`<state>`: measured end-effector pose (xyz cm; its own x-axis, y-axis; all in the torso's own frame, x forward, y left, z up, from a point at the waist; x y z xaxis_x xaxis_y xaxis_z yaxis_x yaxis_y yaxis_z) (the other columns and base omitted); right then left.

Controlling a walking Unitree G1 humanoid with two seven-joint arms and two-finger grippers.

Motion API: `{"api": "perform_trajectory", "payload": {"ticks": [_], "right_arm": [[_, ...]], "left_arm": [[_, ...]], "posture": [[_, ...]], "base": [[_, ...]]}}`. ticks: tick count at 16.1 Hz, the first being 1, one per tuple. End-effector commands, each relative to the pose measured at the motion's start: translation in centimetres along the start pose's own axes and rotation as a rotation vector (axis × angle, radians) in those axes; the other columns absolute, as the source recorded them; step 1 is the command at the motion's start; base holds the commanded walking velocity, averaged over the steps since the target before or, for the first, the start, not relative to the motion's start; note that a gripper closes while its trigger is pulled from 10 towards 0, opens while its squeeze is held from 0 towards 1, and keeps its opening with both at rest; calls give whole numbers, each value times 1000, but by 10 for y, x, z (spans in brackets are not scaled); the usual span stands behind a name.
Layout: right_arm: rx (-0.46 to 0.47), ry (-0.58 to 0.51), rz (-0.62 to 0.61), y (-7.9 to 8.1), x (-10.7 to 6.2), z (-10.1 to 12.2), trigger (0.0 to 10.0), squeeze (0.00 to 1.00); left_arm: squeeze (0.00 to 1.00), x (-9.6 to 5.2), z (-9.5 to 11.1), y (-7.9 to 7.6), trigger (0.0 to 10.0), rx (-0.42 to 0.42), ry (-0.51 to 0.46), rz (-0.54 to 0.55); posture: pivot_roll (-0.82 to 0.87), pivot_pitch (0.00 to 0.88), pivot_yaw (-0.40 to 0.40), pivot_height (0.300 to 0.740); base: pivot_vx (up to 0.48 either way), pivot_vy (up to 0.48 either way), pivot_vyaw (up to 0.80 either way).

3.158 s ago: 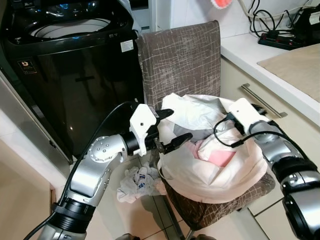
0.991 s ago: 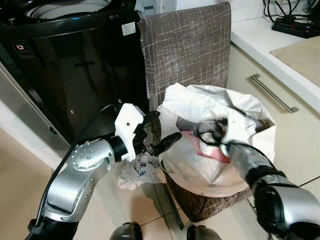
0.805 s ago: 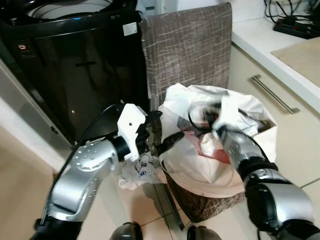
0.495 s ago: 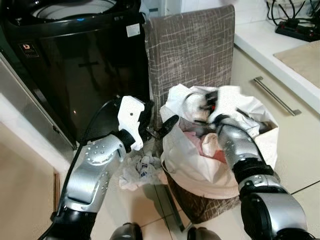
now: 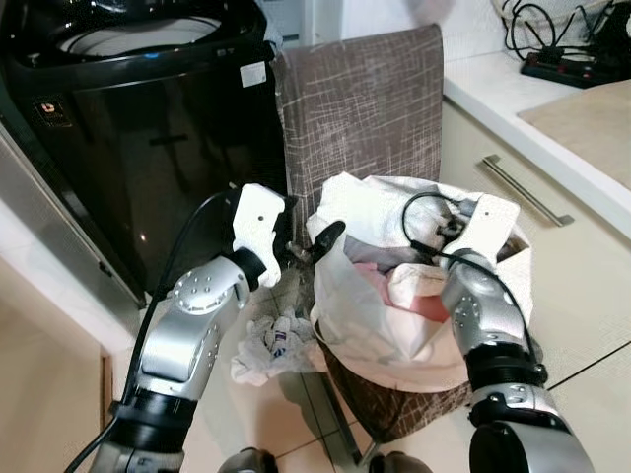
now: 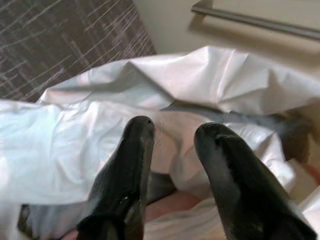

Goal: Clothes washing

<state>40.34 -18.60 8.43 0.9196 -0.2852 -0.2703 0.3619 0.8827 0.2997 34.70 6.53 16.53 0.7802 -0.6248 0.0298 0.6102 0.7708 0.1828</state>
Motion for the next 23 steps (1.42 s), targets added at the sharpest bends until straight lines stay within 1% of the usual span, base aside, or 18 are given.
{"api": "perform_trajectory", "payload": {"ticks": [1, 2, 4, 5, 6, 7, 9, 11, 12, 13, 14, 15, 16, 17, 18, 20, 22, 23], "right_arm": [[3, 22, 6, 5, 1, -2, 10000, 1000], [4, 25, 3, 5, 1, -2, 10000, 1000], [34, 60, -17, 3, 1, -7, 10000, 1000], [50, 76, -29, 1, 2, -9, 10000, 1000], [62, 89, -34, 0, 2, -11, 10000, 1000], [93, 121, -48, -1, 3, -16, 10000, 1000], [118, 139, -54, -1, 3, -18, 10000, 1000], [125, 106, -62, 4, -4, -3, 10000, 1000], [125, 106, -62, 4, -4, -3, 10000, 1000], [126, 98, -80, 2, -8, 1, 10000, 1000], [130, 103, -96, 0, -8, -2, 10000, 1000], [135, 151, -114, -4, -7, -13, 10000, 1000], [126, 165, -133, -7, -6, -17, 10000, 1000], [133, 229, -189, -18, -4, -32, 10000, 506], [131, 244, -195, -21, -3, -35, 10000, 0], [111, 259, -209, -27, -1, -41, 10000, 0], [80, 300, -242, -42, 2, -56, 10000, 0], [65, 314, -252, -46, 2, -61, 10000, 0]], "left_arm": [[0, 1, -1, 1, 10000, 15, 2, -4], [0, 1, -2, 0, 10000, 22, 4, -10], [0, -6, -6, -4, 10000, 163, 11, -46], [0, -10, -9, -7, 10000, 213, 14, -73], [0, -15, -11, -10, 10000, 242, 18, -98], [0, -23, -13, -10, 10000, 248, 27, -123], [0, -27, -11, -2, 10000, 256, 29, -107], [0, -30, -10, 6, 10000, 264, 27, -79], [0, -30, -10, 6, 10000, 264, 27, -79], [0, -31, -10, 6, 10000, 263, 26, -75], [0, -32, -11, 5, 10000, 260, 26, -77], [0, -31, -12, 3, 10000, 258, 26, -80], [0, -30, -11, 2, 10000, 255, 25, -82], [0, -29, -11, 1, 10000, 246, 20, -86], [0, -29, -11, 0, 10000, 245, 20, -87], [0, -30, -10, 1, 10000, 244, 19, -87], [0, -30, -9, 1, 10000, 244, 16, -87], [0, -31, -8, 1, 10000, 244, 17, -88]], "posture": [[-160, 0, 43, 740], [-160, 0, 43, 740], [-160, 0, 43, 740], [-160, 0, 43, 740], [-141, 8, 42, 740], [-134, 12, 39, 740], [-123, 17, 33, 740], [-109, 27, 22, 740], [-109, 27, 22, 740], [-109, 29, 20, 740], [-112, 30, 17, 740], [-114, 31, 17, 740], [-115, 32, 16, 740], [-117, 31, 17, 740], [-115, 31, 18, 740], [-112, 30, 22, 740], [-97, 30, 28, 740], [-94, 32, 30, 740]], "base": [[0, 0, 0], [0, 0, 0], [0, 0, 0], [0, 0, 0], [0, 0, 0], [0, 0, 0], [0, 0, 0], [0, 0, 0], [0, 0, 0], [0, 0, 0], [0, 0, 0], [0, 0, 0], [0, 0, 0], [0, 0, 0], [0, 0, 0], [0, 0, 0], [0, 0, 0], [0, 0, 0]]}}
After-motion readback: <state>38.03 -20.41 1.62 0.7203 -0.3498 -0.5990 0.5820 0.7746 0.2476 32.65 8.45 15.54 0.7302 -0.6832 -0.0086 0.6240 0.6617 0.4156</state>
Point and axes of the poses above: a point about 5 cm out from each wrist's last joint towards the gripper, its own x axis pointing out of the wrist towards the gripper, its own z axis along the axis of the wrist's last joint, y = z × x, the point moved 6 cm from there along x, pointing out of the wrist towards the gripper, and after that the axes turned 9 degrees about x, right-handed, at the moved point
